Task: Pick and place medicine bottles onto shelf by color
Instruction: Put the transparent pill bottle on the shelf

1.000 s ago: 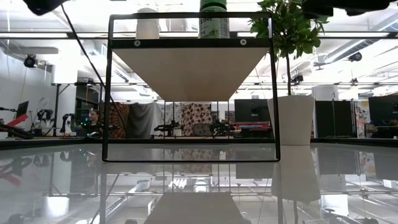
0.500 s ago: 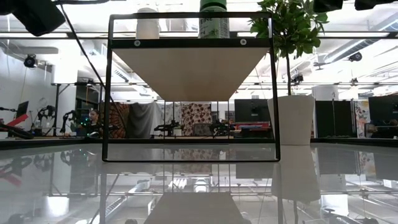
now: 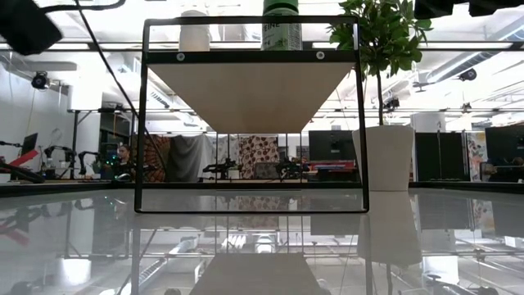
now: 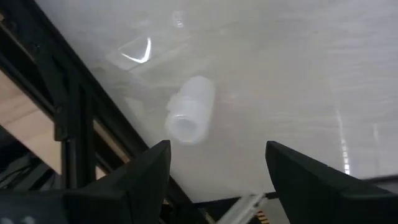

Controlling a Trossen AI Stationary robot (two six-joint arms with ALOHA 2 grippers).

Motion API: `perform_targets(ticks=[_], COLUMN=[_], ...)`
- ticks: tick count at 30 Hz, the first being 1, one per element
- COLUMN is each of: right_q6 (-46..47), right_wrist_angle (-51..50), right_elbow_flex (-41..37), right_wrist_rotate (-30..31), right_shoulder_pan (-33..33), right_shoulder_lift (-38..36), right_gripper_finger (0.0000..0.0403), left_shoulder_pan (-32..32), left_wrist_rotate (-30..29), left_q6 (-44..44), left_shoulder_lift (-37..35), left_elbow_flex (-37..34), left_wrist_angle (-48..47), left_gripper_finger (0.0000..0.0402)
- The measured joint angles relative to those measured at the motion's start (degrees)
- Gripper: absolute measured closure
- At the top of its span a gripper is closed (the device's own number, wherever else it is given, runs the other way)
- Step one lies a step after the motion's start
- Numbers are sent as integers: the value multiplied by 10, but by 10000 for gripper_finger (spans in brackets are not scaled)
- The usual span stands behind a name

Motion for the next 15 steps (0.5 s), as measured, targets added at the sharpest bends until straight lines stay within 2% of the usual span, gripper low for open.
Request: perform_targets(ticks=[15], right_q6=[9], right_wrist_angle=[3], right_elbow_flex=[0], right_wrist_rotate=[0], right_shoulder_pan=[0], right_shoulder_lift=[0], right_gripper_finger=[232], left_shoulder_pan=[-60], left_wrist_rotate=[-10], left_q6=[-16], left_shoulder_lift=[0], left_elbow_flex=[-54], left_wrist_angle=[30], left_gripper_finger=[157])
